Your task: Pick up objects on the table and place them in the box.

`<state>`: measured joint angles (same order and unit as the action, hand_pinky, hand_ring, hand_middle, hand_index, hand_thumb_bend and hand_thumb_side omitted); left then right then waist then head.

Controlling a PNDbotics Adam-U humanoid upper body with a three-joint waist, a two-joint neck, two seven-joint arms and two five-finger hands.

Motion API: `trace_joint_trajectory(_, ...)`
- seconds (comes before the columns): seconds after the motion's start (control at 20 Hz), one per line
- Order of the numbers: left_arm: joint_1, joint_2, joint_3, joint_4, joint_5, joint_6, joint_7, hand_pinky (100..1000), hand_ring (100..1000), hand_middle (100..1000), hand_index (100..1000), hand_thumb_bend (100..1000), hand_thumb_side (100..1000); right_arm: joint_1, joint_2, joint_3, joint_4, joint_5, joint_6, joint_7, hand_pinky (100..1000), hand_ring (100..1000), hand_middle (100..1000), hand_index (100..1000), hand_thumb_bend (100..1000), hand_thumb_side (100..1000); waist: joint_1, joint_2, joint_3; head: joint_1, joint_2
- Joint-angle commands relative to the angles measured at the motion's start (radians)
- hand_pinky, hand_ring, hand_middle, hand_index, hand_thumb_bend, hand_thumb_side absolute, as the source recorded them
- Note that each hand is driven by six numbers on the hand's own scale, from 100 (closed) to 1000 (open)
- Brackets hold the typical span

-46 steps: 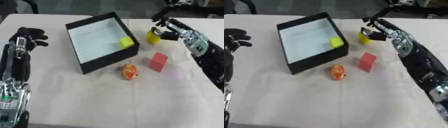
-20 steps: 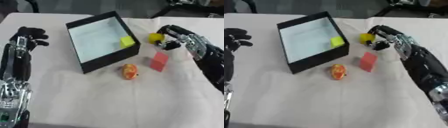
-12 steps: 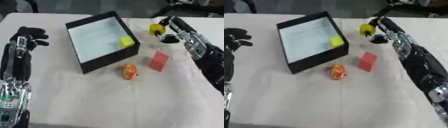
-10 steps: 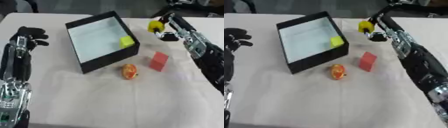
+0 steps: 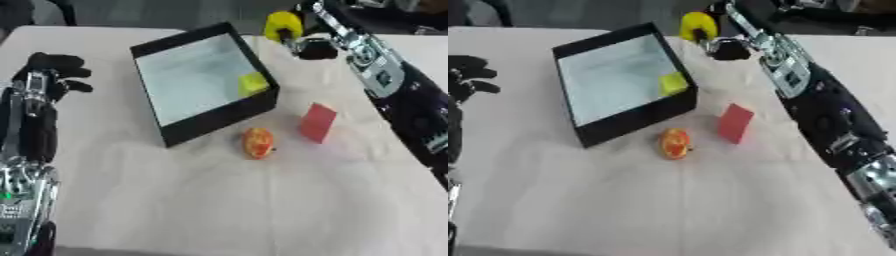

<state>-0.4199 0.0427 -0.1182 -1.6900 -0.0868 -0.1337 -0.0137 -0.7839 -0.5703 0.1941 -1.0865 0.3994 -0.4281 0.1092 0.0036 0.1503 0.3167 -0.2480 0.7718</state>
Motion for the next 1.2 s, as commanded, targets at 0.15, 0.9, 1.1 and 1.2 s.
trace_joint_trajectory(0.15,-0.015,0.000,0.010,-0.036,0.013,-0.012,-0.001,547,621,602,657,100,885,-0.028,0.012,0.010,-0.016,-0.006,-0.030,0.105,787,688,362,457,100,225,-0.009,-0.004,0.004,-0.004,-0.002)
trace_joint_trajectory(0.9,-0.017,-0.003,0.009,-0.046,0.020,-0.016,0.009,562,621,598,656,100,887,-0.031,0.053,0.032,-0.020,0.135,-0.143,0.218,878,897,935,973,100,640,-0.010,-0.003,0.006,-0.005,-0.002)
trace_joint_trajectory(1.1,-0.017,-0.003,0.008,-0.045,0.019,-0.016,0.009,562,621,598,656,100,888,-0.031,0.051,0.032,-0.026,0.143,-0.128,0.162,886,909,967,992,100,657,-0.010,-0.004,0.005,-0.004,-0.002)
trace_joint_trajectory(1.2,-0.017,-0.003,0.009,-0.044,0.019,-0.016,0.010,562,621,598,656,100,888,-0.030,0.050,0.034,-0.028,0.145,-0.123,0.148,890,913,977,999,100,638,-0.009,-0.003,0.005,-0.005,-0.002)
